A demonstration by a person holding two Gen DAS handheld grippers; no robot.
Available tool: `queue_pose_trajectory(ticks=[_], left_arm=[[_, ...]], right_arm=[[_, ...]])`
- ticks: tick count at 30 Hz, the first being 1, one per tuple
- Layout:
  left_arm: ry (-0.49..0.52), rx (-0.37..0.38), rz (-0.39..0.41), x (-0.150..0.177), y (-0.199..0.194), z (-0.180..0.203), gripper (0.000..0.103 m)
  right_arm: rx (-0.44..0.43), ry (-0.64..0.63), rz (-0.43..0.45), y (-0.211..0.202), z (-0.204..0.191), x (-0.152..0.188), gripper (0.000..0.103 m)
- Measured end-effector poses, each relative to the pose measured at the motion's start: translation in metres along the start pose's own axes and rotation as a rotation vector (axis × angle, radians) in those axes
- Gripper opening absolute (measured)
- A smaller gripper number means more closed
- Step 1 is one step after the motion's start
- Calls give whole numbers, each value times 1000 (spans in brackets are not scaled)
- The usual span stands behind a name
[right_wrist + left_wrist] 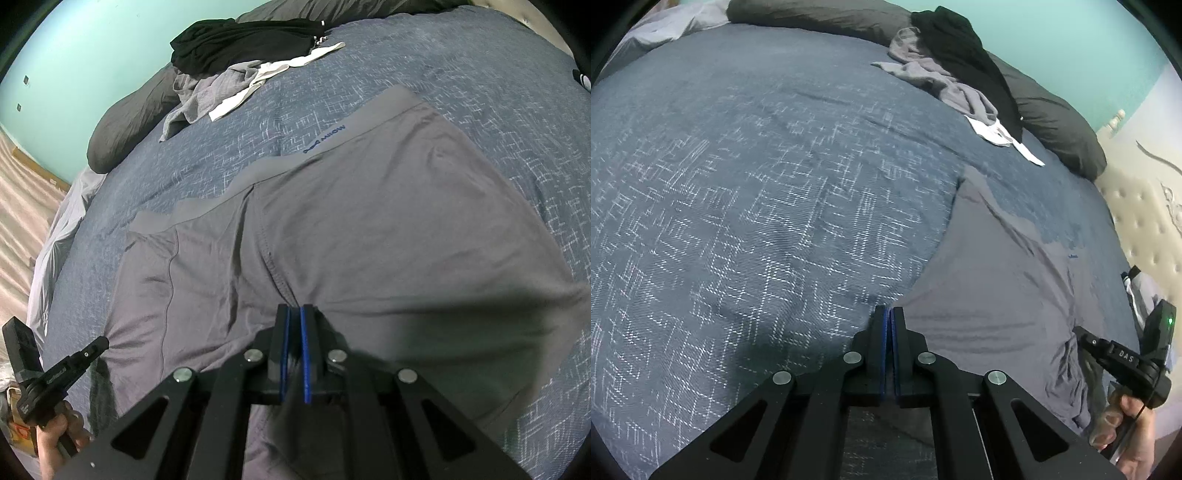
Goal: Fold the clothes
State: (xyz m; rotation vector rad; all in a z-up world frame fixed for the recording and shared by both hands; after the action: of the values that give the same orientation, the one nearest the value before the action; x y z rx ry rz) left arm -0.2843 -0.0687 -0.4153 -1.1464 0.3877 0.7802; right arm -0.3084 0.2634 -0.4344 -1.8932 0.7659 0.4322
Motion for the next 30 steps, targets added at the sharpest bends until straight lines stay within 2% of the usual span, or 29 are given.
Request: queue_pose_trajectory(ticks=[8,10,12,14,21,28,29,30], left_arm=[[-7,-2,-7,1,1,-2,2],[-11,0,-9,2,2,-2,2],[-16,2,-11,2,4,-2,2],[-18,5,-14,2,4,-2,2],[-11,10,-18,3,3,-1,2],[-18,17,-19,2,3,-4,2],[-21,20,-19,2,3,-5,2],[-23,21,-19,2,3,-5,2]], right_arm=[[-23,23,-2,-5,-5,-6,7],[-28,28,20,-9,-5,-11,9],[-25,40,29,-10,-3,-16,26],[-25,46,27,-11,-3,-21,30],[59,-122,39,0,-19,-54,30],[111,-238,-30,35,-25,-50,30],[112,-239,-25,35,-23,-50,29],[112,-240,-18,35,-21,-50,24]])
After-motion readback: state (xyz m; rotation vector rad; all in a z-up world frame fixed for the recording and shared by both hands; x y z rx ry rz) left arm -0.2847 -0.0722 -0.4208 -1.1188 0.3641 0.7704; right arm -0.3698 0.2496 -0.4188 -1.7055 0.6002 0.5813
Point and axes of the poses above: each gripper's, at about its wrist camera, not at the fingertips, and y roughly the way its jaws point, z to its right, x to its underside, the point moved 9 cm from there along y, roughly the way its jaws point, and after that the axes turned 12 degrees about z, right-handed, at the moved point
